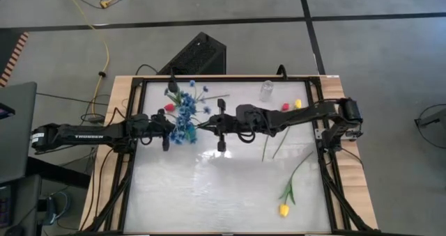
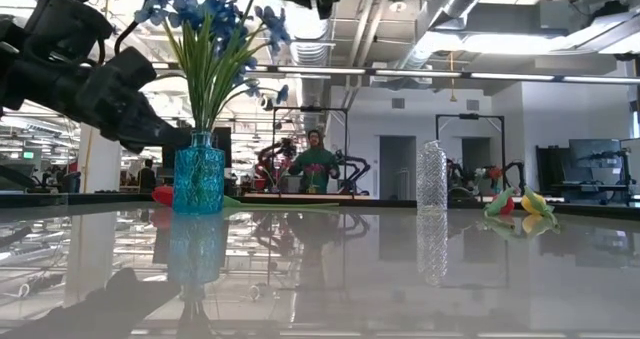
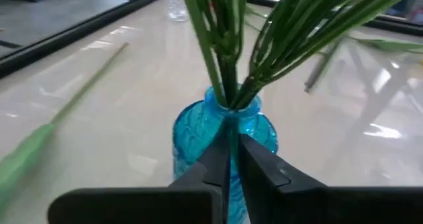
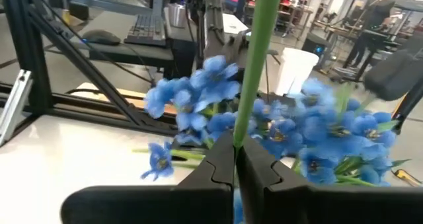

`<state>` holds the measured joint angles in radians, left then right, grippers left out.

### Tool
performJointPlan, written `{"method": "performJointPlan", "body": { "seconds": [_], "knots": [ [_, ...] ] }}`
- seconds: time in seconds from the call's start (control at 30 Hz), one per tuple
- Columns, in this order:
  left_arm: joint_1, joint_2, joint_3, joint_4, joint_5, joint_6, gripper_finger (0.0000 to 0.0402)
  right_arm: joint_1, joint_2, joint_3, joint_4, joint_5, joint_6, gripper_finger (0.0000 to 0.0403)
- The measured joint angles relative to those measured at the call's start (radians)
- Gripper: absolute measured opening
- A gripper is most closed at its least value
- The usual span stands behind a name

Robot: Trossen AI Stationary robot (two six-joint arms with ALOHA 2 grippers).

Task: Sort flowers into vase by color
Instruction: Put the black tulip flower into the blue vase

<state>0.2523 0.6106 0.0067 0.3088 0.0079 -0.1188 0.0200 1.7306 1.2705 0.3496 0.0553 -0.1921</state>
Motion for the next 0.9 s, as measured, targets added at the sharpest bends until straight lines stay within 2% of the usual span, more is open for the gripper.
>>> {"method": "performJointPlan", "body": {
  "seconds": [0.13,0.43,0.9],
  "knots": [
    [-0.005,0.0,0.0,-0.003,0.028,-0.005,0.0014,-0.009,0.008,0.0,0.016,0.001,0.0,0.0031],
    [-0.028,0.0,0.0,-0.005,-0.004,-0.018,0.0037,-0.046,0.01,0.0,0.054,0.002,0.0,0.0031],
    [-0.028,0.0,0.0,-0.005,-0.041,0.002,0.0039,-0.061,0.022,0.0,0.067,0.001,0.008,0.003]
  ]
}}
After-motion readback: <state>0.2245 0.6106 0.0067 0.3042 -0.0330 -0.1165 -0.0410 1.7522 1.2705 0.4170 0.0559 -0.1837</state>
